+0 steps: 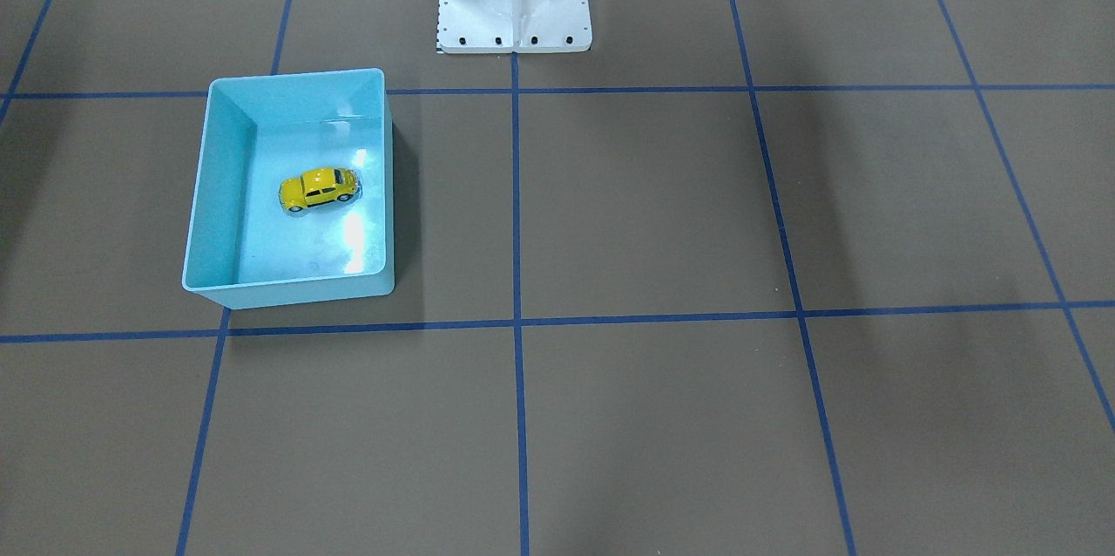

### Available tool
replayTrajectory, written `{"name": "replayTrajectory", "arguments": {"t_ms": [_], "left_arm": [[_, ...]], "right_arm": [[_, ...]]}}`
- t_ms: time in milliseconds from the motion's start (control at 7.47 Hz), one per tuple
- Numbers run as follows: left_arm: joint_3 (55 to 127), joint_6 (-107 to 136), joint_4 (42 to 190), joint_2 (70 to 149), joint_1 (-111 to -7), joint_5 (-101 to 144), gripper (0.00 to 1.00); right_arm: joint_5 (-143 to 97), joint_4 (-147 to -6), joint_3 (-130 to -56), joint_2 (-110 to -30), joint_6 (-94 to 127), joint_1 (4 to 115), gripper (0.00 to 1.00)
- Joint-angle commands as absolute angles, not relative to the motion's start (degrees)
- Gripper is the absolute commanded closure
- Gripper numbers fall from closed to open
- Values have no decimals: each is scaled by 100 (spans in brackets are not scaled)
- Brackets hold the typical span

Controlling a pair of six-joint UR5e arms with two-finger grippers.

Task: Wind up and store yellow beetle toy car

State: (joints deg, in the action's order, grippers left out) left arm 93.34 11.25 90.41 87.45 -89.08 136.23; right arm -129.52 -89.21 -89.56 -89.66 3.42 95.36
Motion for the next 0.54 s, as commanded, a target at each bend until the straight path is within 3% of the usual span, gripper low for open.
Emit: {"name": "replayTrajectory", "arguments": {"t_ms": [0,401], "left_arm": [[9308,1125,9044,8745,-8903,13614,0],[9299,1116,9044,8736,-8912,13614,0]], "right_arm": [[-12972,-8930,-8913,-9008,352,9536,0],[-12973,-8921,-8903,-9018,352,9527,0]]}}
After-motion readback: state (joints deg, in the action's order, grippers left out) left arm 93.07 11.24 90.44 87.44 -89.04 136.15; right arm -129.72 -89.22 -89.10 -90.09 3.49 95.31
